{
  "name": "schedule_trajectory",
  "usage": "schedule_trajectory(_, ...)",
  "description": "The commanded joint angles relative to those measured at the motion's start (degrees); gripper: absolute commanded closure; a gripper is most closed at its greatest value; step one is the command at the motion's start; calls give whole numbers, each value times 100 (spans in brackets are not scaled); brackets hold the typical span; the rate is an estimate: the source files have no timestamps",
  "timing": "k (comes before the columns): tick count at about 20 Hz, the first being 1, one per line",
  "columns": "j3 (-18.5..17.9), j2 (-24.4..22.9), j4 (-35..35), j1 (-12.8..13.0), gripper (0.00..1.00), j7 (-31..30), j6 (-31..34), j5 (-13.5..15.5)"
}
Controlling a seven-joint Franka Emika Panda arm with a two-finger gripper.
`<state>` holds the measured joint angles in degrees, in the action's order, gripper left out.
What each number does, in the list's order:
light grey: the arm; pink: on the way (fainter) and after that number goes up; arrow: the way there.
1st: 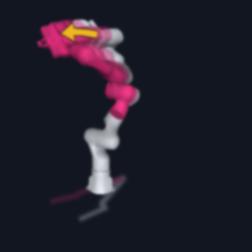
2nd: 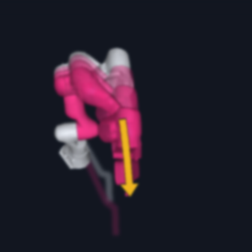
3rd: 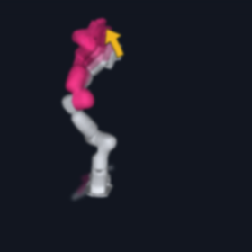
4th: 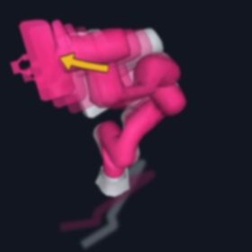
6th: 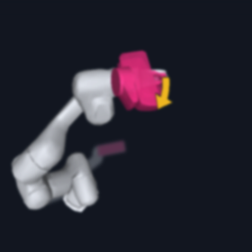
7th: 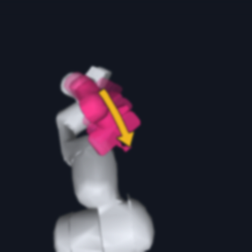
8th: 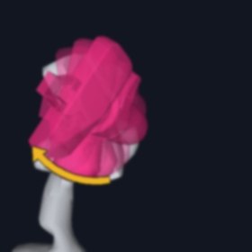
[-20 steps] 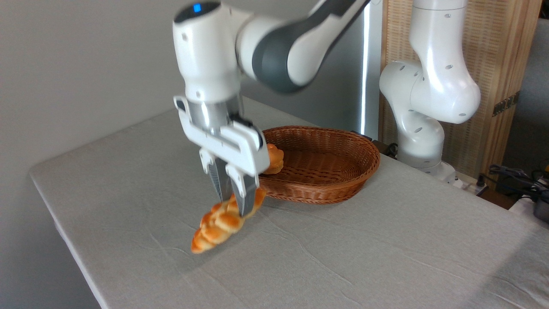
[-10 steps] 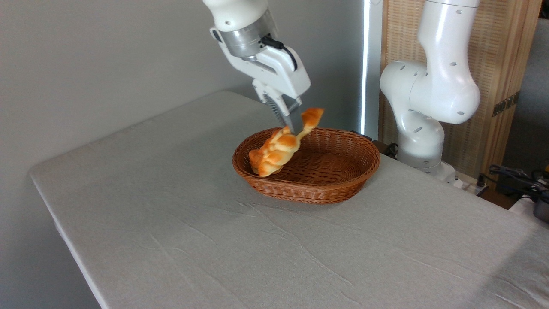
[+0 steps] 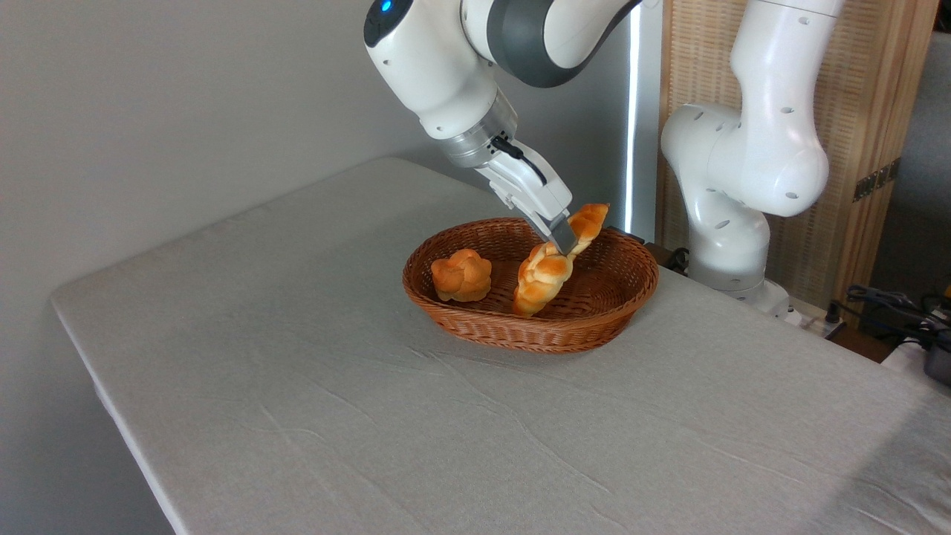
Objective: Put bread into the basket
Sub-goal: 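Lower the braided roll into the basket beside the round bun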
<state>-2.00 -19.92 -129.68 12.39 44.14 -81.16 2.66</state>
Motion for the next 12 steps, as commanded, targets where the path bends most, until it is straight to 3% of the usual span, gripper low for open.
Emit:
schedule_trajectory(1,-55,-109,-49,45,0,42,-119,24)
schedule_trajectory(12,-90,-109,-31,45,0,-55,-471,68)
